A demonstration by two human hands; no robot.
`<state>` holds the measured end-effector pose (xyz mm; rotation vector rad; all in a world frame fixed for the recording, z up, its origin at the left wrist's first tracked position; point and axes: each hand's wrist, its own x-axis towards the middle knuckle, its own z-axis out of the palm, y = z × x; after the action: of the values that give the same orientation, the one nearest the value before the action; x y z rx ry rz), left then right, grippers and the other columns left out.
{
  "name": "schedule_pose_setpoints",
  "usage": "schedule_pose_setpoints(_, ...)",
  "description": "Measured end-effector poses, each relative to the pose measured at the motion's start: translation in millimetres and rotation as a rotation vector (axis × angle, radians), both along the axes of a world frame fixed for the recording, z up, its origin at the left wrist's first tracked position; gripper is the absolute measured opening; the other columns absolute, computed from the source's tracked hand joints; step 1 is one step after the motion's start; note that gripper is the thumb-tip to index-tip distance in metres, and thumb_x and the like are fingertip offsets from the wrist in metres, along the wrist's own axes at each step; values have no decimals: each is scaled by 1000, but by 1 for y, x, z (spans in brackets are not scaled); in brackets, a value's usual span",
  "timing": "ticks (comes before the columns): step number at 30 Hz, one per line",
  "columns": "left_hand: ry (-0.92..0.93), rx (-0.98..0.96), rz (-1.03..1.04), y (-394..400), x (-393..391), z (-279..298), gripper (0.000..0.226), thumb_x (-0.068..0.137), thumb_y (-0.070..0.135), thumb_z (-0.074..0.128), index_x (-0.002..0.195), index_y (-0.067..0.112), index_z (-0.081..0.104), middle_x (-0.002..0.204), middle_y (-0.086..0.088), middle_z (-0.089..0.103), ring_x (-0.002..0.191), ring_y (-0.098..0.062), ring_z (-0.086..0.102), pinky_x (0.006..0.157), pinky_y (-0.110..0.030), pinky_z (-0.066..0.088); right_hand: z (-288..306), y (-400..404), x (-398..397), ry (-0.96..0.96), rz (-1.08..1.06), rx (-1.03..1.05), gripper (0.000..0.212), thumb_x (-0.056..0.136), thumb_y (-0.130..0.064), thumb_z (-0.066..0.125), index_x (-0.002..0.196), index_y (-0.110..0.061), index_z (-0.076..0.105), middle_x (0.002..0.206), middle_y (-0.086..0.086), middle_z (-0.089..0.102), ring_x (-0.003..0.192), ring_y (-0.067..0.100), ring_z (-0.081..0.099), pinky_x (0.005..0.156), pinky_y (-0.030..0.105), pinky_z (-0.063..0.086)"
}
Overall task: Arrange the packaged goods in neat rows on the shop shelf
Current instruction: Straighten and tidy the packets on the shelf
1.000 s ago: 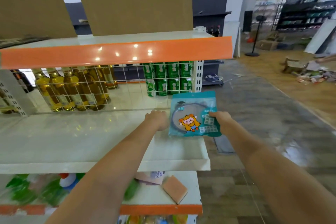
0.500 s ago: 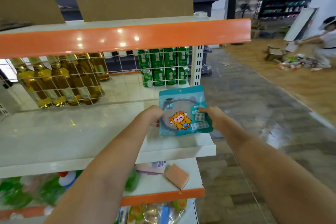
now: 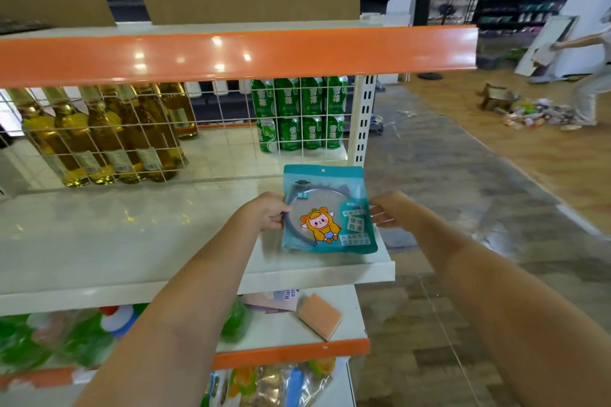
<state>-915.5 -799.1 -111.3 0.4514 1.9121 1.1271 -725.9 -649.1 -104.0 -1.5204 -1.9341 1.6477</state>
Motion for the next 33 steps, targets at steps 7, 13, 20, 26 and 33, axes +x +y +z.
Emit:
schedule_pose_setpoints(7,5,-61,17,1,6,-17,36,96,-2,46,132,0,48,85,-6,58,75,-15,56,86,-32,45,3,12,2,-48,-12,61,27,99,-15,47,116,3,57,114,19,64,89,25,61,73,32,52)
schedule_pose_setpoints(13,92,-143,-26,0,12,-20,32,95,1,52,127,-2,51,109,-16,61,93,-24,59,81,-33,49,-6,16,3,-51,10,74,27,100,-13,44,117,3,57,107,17,63,91,26,60,75,32,53)
schedule_pose_setpoints(20,242,-198,-65,2,15,-24,12,92,2,57,104,1,54,100,-14,61,91,-24,60,74,-31,52,-12,19,-1,-56,37,96,27,100,-13,45,118,1,58,115,17,63,90,24,61,86,34,53)
schedule_pose_setpoints(26,349,-294,-85,4,15,-26,15,91,7,61,80,7,51,96,-14,61,84,-24,62,66,-28,54,-14,21,-4,-49,50,120,26,99,-13,45,119,0,57,116,16,62,92,23,60,90,35,53)
schedule_pose_setpoints(33,329,-340,-59,3,20,-23,20,90,2,59,76,7,45,85,-10,57,85,-23,59,78,-27,51,-23,21,-7,-85,89,178,27,99,-14,46,119,-1,58,117,16,62,92,23,60,87,34,53)
